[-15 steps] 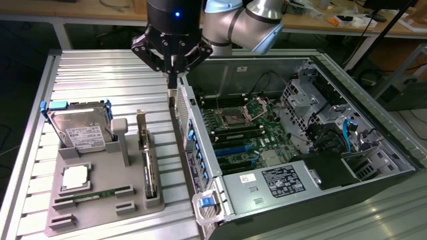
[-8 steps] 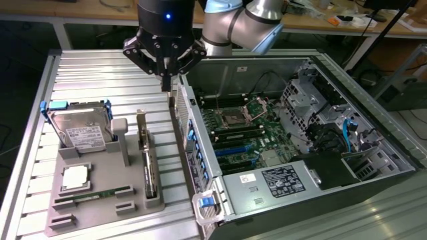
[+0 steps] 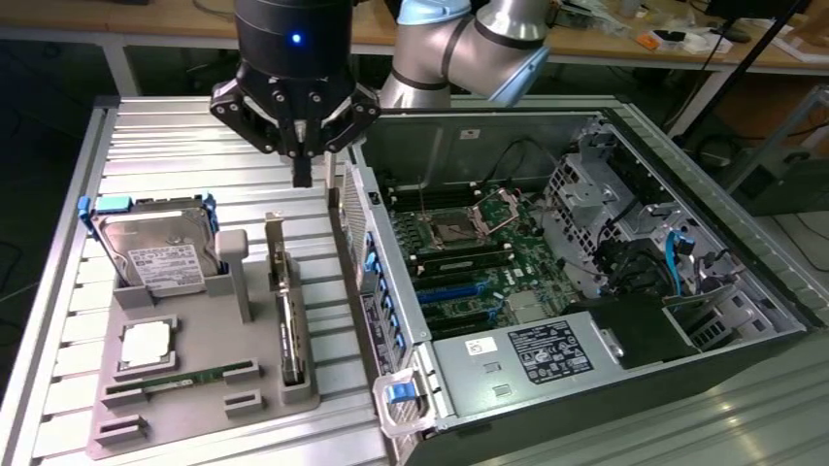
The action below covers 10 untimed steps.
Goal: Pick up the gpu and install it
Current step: 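Reach for the gpu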
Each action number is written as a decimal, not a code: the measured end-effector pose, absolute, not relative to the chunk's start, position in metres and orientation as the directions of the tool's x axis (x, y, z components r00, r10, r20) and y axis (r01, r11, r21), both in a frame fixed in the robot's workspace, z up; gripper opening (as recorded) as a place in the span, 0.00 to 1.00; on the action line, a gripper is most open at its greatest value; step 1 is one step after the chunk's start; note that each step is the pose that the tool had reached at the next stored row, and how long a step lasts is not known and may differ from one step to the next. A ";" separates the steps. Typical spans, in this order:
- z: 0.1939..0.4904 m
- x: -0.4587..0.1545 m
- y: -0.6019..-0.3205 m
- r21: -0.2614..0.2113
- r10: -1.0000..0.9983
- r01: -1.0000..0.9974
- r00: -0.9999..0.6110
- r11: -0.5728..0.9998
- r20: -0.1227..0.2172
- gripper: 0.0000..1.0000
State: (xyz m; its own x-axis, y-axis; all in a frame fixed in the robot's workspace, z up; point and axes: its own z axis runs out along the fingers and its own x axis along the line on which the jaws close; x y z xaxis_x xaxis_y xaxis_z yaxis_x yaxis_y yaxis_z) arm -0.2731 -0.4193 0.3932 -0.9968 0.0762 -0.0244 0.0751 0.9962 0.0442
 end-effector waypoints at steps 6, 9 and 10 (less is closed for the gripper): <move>0.393 -0.282 -0.423 0.044 0.076 0.075 -0.997 0.996 -0.024 0.11; 0.393 -0.287 -0.426 0.044 0.076 0.075 -0.997 0.996 -0.024 0.11; 0.393 -0.289 -0.427 0.044 0.076 0.075 -0.997 0.996 -0.024 0.11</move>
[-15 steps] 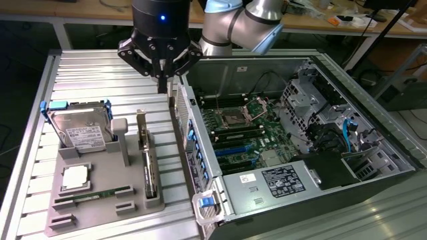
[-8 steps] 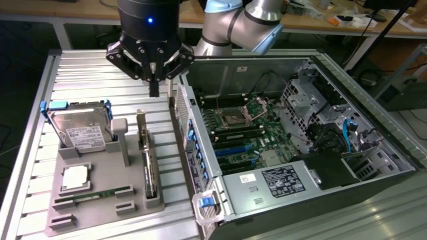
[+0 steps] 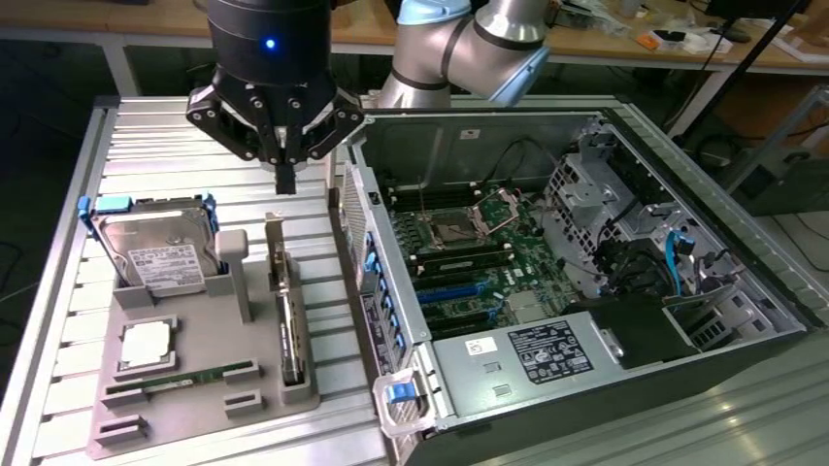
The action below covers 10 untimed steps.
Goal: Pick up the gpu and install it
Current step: 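Reach for the gpu, then pick up the gpu and move the gpu toward the slot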
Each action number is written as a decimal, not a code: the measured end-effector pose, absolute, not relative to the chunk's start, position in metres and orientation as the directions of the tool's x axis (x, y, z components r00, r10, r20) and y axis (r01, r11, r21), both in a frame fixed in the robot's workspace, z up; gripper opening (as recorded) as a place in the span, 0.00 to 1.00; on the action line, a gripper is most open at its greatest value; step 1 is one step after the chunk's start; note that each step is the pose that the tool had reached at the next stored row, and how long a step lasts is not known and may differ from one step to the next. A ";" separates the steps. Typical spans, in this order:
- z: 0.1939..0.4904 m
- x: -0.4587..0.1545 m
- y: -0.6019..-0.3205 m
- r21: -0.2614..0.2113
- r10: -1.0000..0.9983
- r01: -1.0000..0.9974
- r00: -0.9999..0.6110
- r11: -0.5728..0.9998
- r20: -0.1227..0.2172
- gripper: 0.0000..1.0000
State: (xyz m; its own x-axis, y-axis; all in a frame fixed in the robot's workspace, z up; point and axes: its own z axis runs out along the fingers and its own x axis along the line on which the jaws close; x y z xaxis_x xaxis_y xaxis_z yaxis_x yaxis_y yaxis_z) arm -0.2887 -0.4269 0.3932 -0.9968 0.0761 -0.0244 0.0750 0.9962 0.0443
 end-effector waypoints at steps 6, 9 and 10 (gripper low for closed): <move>0.393 -0.293 -0.429 0.044 0.076 0.075 -0.997 0.996 -0.025 0.11; 0.393 -0.293 -0.429 0.044 0.076 0.075 -0.997 0.996 -0.024 0.11; 0.393 -0.293 -0.429 0.044 0.076 0.075 -0.997 0.996 -0.024 0.11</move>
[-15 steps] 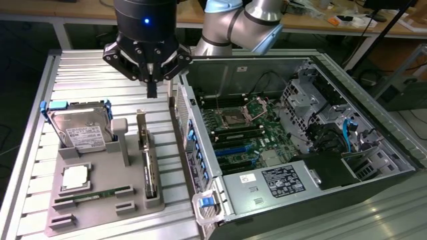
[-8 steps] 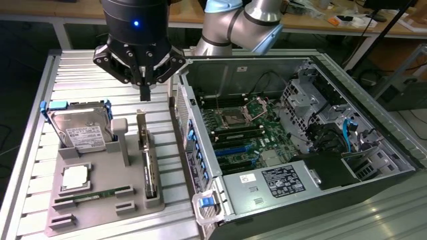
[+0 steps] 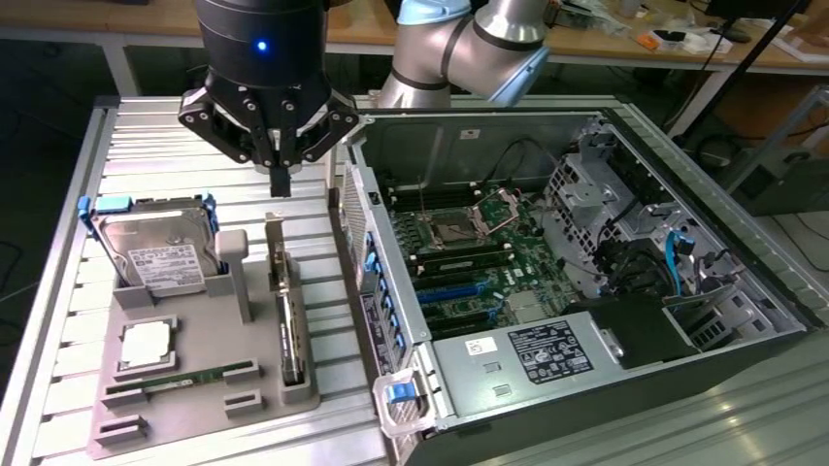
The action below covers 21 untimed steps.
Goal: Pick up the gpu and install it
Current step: 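Pick up the gpu and move the gpu toward the slot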
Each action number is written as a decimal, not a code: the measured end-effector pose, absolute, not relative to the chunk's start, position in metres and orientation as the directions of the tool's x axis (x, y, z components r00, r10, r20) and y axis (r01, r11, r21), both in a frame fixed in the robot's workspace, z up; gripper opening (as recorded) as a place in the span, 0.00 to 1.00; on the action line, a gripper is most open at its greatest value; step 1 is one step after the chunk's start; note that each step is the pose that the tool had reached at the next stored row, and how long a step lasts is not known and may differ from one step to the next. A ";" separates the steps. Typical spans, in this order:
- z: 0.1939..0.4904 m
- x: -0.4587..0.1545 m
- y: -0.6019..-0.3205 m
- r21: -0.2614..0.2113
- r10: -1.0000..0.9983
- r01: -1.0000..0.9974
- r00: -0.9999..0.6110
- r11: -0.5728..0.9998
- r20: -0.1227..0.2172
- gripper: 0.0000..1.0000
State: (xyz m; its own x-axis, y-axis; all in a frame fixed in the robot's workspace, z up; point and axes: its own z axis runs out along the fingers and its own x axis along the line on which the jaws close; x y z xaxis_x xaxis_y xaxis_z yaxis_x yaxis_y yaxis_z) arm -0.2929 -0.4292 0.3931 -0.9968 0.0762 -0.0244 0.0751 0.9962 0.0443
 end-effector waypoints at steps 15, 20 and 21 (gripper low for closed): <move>0.393 -0.293 -0.429 0.044 0.076 0.075 -0.997 0.996 -0.024 0.48; 0.393 -0.293 -0.429 0.044 0.076 0.075 -0.997 0.996 -0.024 0.48; 0.393 -0.293 -0.429 0.044 0.076 0.075 -0.997 0.996 -0.024 0.48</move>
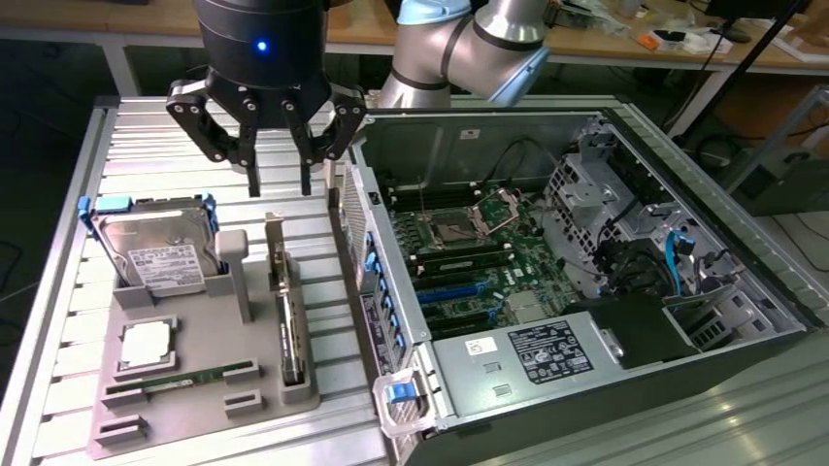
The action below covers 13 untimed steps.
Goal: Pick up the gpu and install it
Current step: 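Pick up the gpu and move the gpu toward the slot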
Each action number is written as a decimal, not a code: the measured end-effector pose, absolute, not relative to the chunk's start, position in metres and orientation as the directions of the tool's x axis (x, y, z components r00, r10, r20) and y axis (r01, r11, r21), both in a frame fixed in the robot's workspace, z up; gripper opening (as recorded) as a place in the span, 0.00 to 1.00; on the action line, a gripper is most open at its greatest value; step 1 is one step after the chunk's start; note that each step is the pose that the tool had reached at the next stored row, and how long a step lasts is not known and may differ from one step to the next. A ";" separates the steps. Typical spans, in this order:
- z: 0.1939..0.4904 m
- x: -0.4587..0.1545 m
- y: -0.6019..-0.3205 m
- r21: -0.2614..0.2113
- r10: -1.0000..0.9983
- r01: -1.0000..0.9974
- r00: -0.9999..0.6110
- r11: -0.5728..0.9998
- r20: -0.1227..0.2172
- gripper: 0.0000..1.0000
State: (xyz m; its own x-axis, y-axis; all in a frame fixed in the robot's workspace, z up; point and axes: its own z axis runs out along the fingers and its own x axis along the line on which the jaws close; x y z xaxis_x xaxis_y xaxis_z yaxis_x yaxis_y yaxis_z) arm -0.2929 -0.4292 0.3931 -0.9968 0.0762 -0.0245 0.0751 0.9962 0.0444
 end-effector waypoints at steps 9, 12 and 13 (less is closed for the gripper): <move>0.393 -0.293 -0.429 0.044 0.076 0.075 -0.997 0.996 -0.024 0.48; 0.393 -0.293 -0.429 0.044 0.076 0.075 -0.997 0.996 -0.024 0.48; 0.393 -0.293 -0.429 0.044 0.076 0.075 -0.997 0.996 -0.024 0.48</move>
